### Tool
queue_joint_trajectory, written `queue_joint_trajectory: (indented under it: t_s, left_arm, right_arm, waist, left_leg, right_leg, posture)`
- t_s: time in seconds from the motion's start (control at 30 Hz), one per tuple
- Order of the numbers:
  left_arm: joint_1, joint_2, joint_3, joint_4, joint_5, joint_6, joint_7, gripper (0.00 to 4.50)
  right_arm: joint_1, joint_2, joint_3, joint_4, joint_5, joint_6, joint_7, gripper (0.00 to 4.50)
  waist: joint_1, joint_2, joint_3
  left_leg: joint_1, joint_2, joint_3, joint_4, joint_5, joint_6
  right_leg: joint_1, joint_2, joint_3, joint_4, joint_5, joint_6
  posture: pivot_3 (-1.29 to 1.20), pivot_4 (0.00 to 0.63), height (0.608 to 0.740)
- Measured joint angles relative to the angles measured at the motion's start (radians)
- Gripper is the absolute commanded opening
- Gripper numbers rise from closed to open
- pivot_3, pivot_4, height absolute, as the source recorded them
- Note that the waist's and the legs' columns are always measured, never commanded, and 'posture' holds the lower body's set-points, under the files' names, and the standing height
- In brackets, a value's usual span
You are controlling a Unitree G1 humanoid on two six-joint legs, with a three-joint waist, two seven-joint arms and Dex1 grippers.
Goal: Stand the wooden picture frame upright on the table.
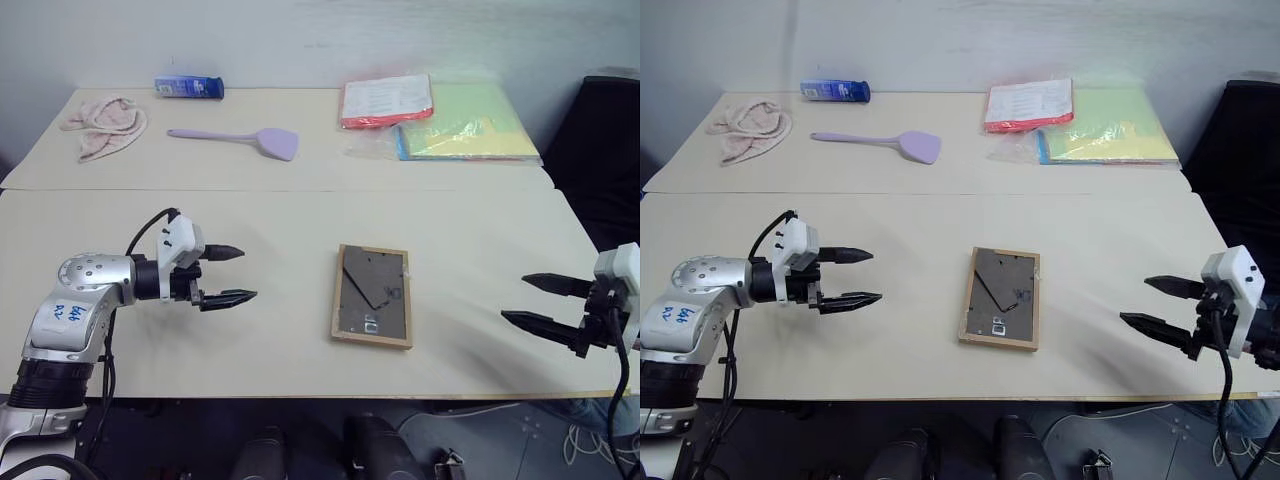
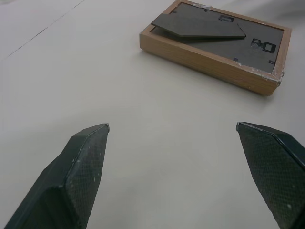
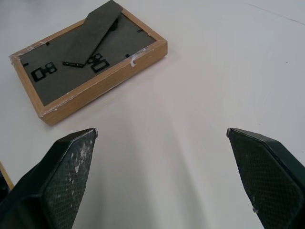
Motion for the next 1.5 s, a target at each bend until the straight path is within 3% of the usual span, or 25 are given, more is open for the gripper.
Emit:
queue_joint_trajectory:
  t_s: [0.6,0.7,0.9,1.07,1.13,1.33,1.5]
  left_arm:
    - [-0.014,-0.005,-0.043,0.004,0.027,0.022,0.026,4.50]
    - [-0.020,-0.008,-0.062,0.006,0.035,0.012,0.019,3.92]
    - [-0.101,-0.044,-0.185,0.043,0.090,-0.033,-0.049,2.05]
    - [-0.184,-0.143,-0.328,0.119,0.157,-0.090,-0.107,0.54]
    - [-0.211,-0.179,-0.363,0.161,0.185,-0.117,-0.114,0.05]
    - [-0.259,-0.291,-0.440,0.241,0.247,-0.150,-0.116,0.05]
    - [-0.277,-0.329,-0.442,0.233,0.250,-0.074,-0.089,0.05]
  right_arm:
    - [0.029,0.024,0.004,-0.024,-0.030,-0.024,-0.060,4.47]
    - [0.028,0.024,0.009,-0.018,-0.043,-0.028,-0.055,3.89]
    - [-0.053,-0.013,0.101,0.036,-0.101,-0.077,-0.016,1.79]
    - [-0.224,-0.015,0.309,0.117,-0.202,-0.135,0.011,0.11]
    - [-0.298,-0.009,0.383,0.145,-0.239,-0.152,0.019,0.00]
    - [-0.513,0.083,0.605,0.245,-0.381,-0.201,0.012,0.00]
    - [-0.603,0.172,0.702,0.328,-0.476,-0.242,-0.020,0.00]
  waist:
    - [0.000,0.000,0.000]
    - [0.000,0.000,0.000]
    - [0.000,0.000,0.000]
    - [-0.002,0.000,0.000]
    - [-0.002,0.000,0.000]
    - [-0.001,0.000,0.000]
    - [0.000,0.000,0.000]
  left_leg:
    - [0.000,0.000,0.000,0.000,0.001,0.000]
    - [0.000,0.000,0.000,0.000,0.001,0.000]
    - [0.001,-0.001,0.001,0.000,0.001,0.000]
    - [0.000,-0.001,0.002,0.001,0.002,0.000]
    - [0.000,-0.001,0.002,0.001,0.003,-0.001]
    - [-0.001,-0.001,0.002,0.003,0.003,-0.001]
    - [-0.011,-0.001,0.001,0.012,0.006,-0.006]
  right_leg:
    - [0.000,0.000,0.000,0.001,0.000,0.000]
    - [0.000,0.000,0.000,0.001,0.000,0.000]
    - [0.000,0.000,0.000,0.001,0.000,0.000]
    - [-0.001,0.001,0.001,0.002,0.000,0.000]
    - [-0.002,0.002,0.001,0.002,0.000,0.000]
    - [-0.003,0.002,0.001,0.003,0.000,0.000]
    - [-0.009,0.002,0.000,0.007,0.000,0.000]
  posture:
    - [0.00,0.150,0.740]
    - [0.00,0.150,0.740]
    - [0.00,0.150,0.740]
    - [0.00,0.150,0.740]
    - [0.00,0.150,0.740]
    - [0.00,0.150,0.740]
    - [0.00,0.150,0.740]
